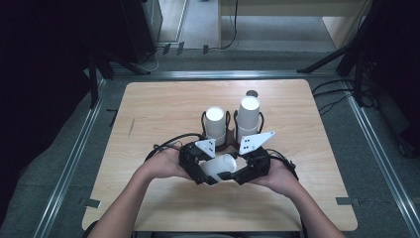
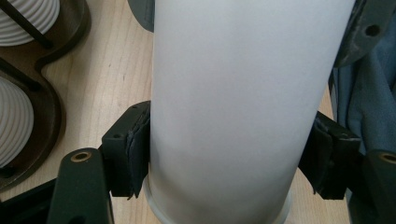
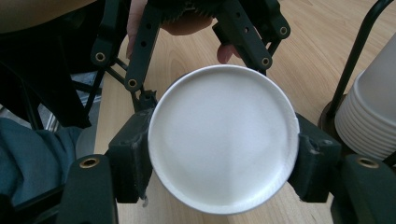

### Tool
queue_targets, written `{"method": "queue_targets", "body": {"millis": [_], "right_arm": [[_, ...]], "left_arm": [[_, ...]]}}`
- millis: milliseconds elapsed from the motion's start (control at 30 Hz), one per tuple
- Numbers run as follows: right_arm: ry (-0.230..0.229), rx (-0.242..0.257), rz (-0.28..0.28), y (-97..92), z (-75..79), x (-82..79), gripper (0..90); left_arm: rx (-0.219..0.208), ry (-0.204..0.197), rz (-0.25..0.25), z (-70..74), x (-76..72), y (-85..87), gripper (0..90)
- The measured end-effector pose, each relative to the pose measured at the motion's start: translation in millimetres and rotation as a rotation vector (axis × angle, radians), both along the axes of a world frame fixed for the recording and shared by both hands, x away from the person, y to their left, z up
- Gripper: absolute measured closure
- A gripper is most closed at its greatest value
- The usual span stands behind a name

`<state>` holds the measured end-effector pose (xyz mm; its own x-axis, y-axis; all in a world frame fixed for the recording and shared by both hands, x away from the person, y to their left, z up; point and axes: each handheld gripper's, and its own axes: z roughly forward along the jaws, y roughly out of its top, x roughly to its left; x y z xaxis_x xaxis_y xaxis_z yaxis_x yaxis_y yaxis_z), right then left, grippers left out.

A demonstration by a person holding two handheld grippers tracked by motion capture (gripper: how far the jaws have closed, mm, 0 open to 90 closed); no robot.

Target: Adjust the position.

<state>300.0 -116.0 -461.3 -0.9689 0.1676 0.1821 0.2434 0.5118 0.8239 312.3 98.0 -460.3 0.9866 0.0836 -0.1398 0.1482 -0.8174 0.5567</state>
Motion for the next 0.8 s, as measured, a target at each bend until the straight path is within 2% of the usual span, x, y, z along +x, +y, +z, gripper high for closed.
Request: {"method": "queue_targets", "body": {"millis": [100,233,300,367,400,500,600,700,733,767,800], "right_arm": [[0.015,-0.001,-0.003,-0.3,0.0,0.2,34.6],[0.013,-0.003,0.000,-0.3,1.2,-0.5,34.9],[0.007,0.001,-0.001,-0.7,1.8,-0.8,34.7],[-0.004,-0.007,-0.005,-1.6,2.6,-1.0,34.7],[-0.005,-0.009,-0.003,-2.2,2.7,-0.7,34.7],[-0.007,-0.007,-0.009,-4.9,4.1,-0.2,34.6],[-0.015,0.006,-0.024,-9.4,6.7,0.8,34.5],[-0.017,0.024,-0.037,-14.4,9.3,1.7,34.5],[-0.018,0.029,-0.040,-16.2,10.3,1.9,34.5],[-0.019,0.035,-0.044,-17.7,11.2,2.1,34.5],[-0.020,0.041,-0.047,-19.5,12.2,2.2,34.5]], "left_arm": [[-0.004,0.003,0.000,-0.5,-0.3,0.1,27.4],[-0.008,-0.003,0.003,0.2,-1.1,0.3,26.4],[-0.020,0.025,0.017,0.7,0.4,0.5,24.2],[-0.042,0.042,0.047,1.6,1.9,0.9,15.0],[-0.042,0.042,0.047,1.6,1.9,0.9,10.1],[-0.049,0.012,0.093,3.8,2.9,2.8,3.7],[-0.093,-0.005,0.104,5.1,1.3,8.4,3.2],[-0.119,-0.026,0.148,5.8,1.5,13.3,3.2],[-0.119,-0.026,0.148,5.8,1.5,13.3,3.2],[-0.154,-0.032,0.169,6.9,2.0,17.2,3.1],[-0.167,-0.033,0.182,7.8,2.0,18.7,3.1]]}}
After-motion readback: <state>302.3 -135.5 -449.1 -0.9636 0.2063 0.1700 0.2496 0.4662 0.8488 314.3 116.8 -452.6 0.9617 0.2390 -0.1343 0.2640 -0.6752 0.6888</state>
